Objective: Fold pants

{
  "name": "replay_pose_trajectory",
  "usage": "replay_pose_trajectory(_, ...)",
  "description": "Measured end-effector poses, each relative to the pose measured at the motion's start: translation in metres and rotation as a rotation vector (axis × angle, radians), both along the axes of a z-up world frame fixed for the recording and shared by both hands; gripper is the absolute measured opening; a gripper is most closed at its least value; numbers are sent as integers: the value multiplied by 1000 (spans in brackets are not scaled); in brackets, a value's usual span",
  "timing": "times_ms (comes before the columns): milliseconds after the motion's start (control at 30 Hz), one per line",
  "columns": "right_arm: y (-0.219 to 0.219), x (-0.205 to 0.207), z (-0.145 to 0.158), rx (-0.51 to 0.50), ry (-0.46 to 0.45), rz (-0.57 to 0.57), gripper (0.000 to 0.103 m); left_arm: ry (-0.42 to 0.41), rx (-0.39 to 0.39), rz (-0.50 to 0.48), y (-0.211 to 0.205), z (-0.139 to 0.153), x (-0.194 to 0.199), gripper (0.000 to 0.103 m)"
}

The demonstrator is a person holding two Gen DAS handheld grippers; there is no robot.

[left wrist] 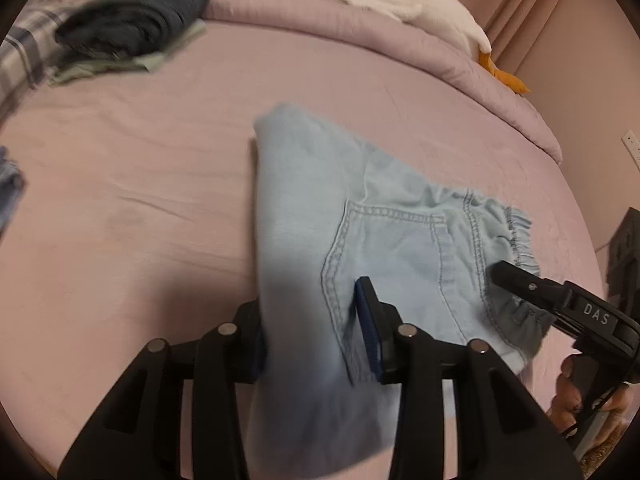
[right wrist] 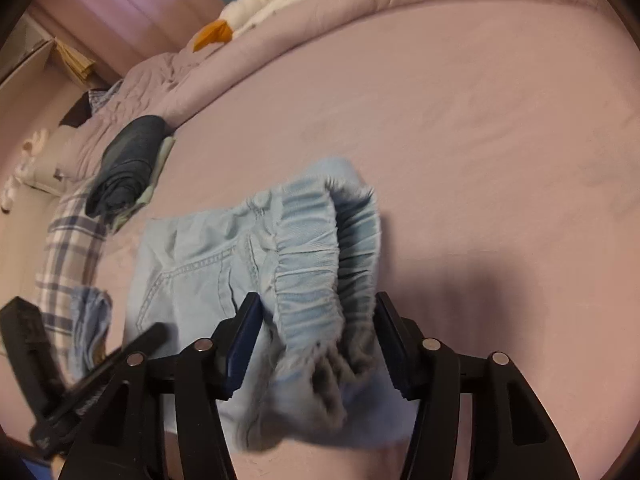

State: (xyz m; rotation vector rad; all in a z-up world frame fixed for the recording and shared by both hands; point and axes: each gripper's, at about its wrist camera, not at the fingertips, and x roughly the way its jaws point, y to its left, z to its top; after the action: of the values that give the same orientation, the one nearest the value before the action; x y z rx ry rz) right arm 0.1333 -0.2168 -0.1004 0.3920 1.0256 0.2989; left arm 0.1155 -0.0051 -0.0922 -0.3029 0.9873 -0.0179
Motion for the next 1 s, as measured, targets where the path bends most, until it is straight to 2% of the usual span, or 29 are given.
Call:
replay_pose_trajectory(33, -2, -5, 8, -12, -20, -3, 57, -20, 5, 14, 2, 7, -6, 53)
replay_pose_trajectory(133, -7, -26, 37, -66, -102, -16, 57, -89, 6, 34, 5, 32, -25, 71)
replay_pose_trajectory(200, -11, -43, 60, -79, -195, -17, 70, -155, 1, 39, 7, 56, -42, 81)
replay_pose_trajectory(233, -13, -54, 72, -74, -247, -18, 83, -178, 0, 42, 5, 63, -47, 86)
replay_pose_trajectory(300, -16, -70, 88, -63, -329, -14, 86, -241, -8, 51, 7, 82, -64, 94)
replay_pose_trajectory(333, -18, -78, 93, -70, -348, -19, 86, -261, -7, 53, 7, 89, -71, 101)
replay_pose_trajectory(367, -19, -85, 96, -81, -358, -32, 86, -279, -4, 59, 7, 95, -79, 103)
replay_pose_trajectory(467, -17, -97, 96, -101, -370, -71, 86, -303, 28, 72, 3, 104, -98, 102)
replay_pose_trajectory(633, -13, -108, 89, -144, -378, -86, 86, -265, 94, 86, -6, 94, -116, 102)
replay_pose_trajectory(800, -8, -114, 83, -177, -369, -67, 86, -219, 85, 89, -8, 80, -126, 102)
replay_pose_trajectory(1000, -3, -119, 79, -176, -357, -42, 86, -188, 120, 109, -12, 76, -135, 102)
